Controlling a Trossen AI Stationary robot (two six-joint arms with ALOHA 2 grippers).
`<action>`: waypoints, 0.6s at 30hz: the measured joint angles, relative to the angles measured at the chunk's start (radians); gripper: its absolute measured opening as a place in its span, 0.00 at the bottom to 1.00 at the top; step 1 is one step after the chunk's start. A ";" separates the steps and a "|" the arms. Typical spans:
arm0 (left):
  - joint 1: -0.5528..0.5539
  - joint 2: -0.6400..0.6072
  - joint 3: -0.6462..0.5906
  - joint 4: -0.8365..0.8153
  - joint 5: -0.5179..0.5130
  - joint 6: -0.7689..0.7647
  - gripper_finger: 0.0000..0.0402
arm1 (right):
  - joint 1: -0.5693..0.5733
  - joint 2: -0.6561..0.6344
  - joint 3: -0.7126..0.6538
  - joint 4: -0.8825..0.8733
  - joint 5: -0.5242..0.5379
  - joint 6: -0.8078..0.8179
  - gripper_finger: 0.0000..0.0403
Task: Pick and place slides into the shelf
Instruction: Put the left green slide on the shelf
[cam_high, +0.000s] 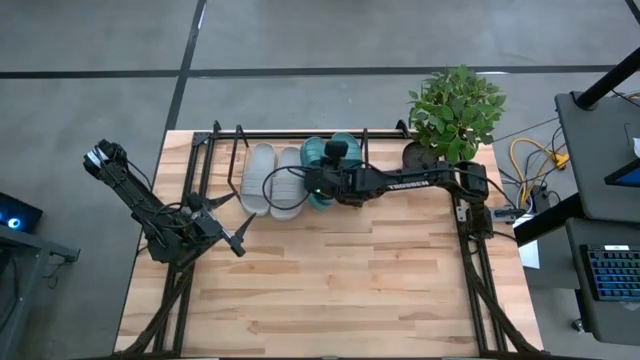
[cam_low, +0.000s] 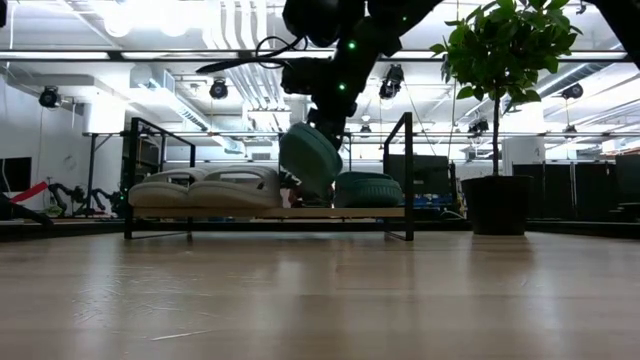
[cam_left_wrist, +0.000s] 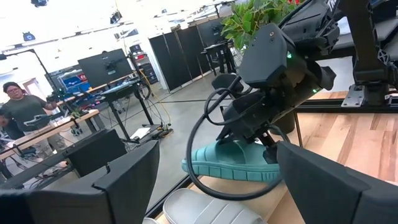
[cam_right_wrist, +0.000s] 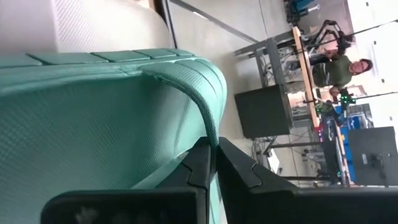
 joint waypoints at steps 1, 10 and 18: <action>0.000 0.000 0.000 0.000 0.000 0.000 0.77 | -0.002 0.000 0.000 0.011 0.000 -0.001 0.03; 0.000 0.000 0.000 0.000 0.000 0.000 0.77 | -0.017 0.005 0.000 0.103 0.003 -0.071 0.03; 0.000 0.000 0.000 0.001 0.000 0.000 0.77 | -0.060 0.024 -0.002 0.120 -0.052 -0.020 0.03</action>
